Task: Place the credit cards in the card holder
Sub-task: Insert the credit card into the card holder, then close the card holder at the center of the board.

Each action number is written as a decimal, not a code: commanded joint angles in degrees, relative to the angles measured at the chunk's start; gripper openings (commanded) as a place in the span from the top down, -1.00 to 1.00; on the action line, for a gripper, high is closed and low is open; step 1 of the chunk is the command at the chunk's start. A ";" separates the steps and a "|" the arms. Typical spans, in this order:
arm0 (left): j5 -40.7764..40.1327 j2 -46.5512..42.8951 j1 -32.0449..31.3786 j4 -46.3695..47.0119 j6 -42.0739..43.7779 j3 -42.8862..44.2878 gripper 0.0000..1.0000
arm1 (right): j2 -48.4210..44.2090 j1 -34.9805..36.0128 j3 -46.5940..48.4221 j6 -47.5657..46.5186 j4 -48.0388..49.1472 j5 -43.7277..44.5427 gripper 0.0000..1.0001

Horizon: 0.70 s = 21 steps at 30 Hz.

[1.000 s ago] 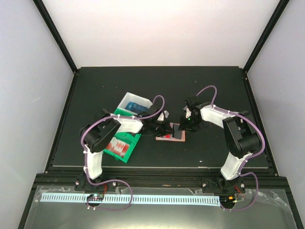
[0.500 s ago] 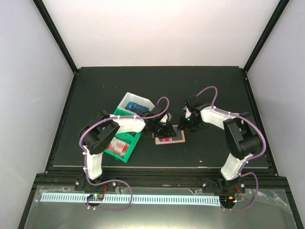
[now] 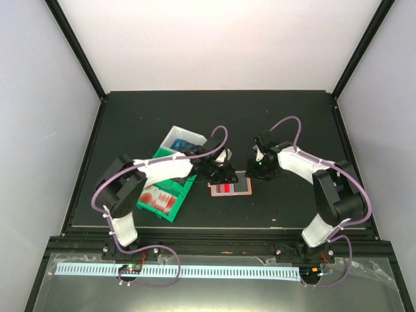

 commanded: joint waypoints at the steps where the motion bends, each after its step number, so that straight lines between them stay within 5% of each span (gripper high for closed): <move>1: -4.19 -8.41 -0.32 -6.02 4.34 2.41 -0.06 | -4.09 0.58 1.08 -1.50 -2.93 4.55 0.00; 12: -19.94 -30.05 6.79 -13.77 4.14 -7.88 -0.20 | -0.85 13.32 9.11 0.88 -0.20 -5.81 -0.24; 17: -15.68 -35.16 11.12 -10.94 5.76 -13.79 -0.20 | 5.76 17.60 14.64 1.83 1.24 -9.41 -0.24; 21: -6.35 -34.21 11.19 -7.28 9.15 -18.29 0.00 | 10.97 18.84 18.55 1.93 -0.54 -8.06 -0.20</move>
